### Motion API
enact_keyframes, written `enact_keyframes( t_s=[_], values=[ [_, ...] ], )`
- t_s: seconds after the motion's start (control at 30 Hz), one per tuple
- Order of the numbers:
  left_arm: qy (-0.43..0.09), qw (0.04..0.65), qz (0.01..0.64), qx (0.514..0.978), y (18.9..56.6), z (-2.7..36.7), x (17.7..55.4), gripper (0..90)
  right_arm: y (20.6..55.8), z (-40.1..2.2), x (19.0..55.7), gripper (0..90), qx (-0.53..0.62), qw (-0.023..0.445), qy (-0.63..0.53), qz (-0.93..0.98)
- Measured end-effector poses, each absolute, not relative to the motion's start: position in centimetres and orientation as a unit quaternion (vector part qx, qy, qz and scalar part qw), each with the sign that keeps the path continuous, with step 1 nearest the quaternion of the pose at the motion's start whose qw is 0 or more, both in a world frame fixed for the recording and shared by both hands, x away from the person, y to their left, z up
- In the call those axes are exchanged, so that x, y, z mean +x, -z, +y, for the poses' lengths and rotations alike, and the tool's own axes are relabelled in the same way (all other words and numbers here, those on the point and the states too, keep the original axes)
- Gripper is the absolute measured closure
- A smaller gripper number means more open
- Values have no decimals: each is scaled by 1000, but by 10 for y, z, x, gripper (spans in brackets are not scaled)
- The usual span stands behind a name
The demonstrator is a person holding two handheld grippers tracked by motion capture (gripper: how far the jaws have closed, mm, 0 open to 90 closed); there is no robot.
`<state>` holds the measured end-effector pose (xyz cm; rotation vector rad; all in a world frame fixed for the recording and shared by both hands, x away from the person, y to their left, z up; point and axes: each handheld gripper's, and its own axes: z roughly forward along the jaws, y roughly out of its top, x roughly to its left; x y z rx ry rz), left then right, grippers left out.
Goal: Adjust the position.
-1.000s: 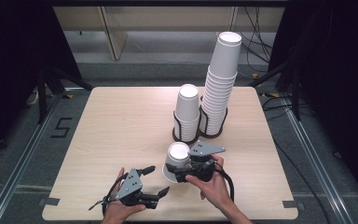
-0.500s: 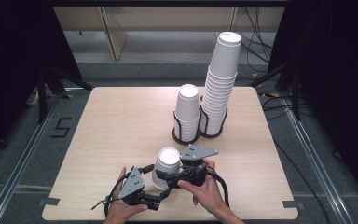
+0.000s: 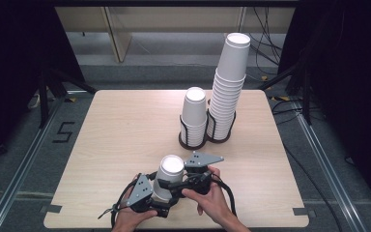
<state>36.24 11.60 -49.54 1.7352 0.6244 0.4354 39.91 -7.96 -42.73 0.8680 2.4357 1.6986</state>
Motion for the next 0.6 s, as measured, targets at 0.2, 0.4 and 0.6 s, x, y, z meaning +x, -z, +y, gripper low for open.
enact_keyframes(
  t_s=[0.2,0.4,0.6],
  values=[
    [-199,560,254,763,492,120,363,74,423,-85,401,155,264,26,-535,802],
    [-208,539,234,782,490,122,363,82,415,-95,403,157,251,25,-531,809],
    [-212,501,195,816,488,120,360,86,410,-103,405,158,241,7,-519,820]
  ],
)
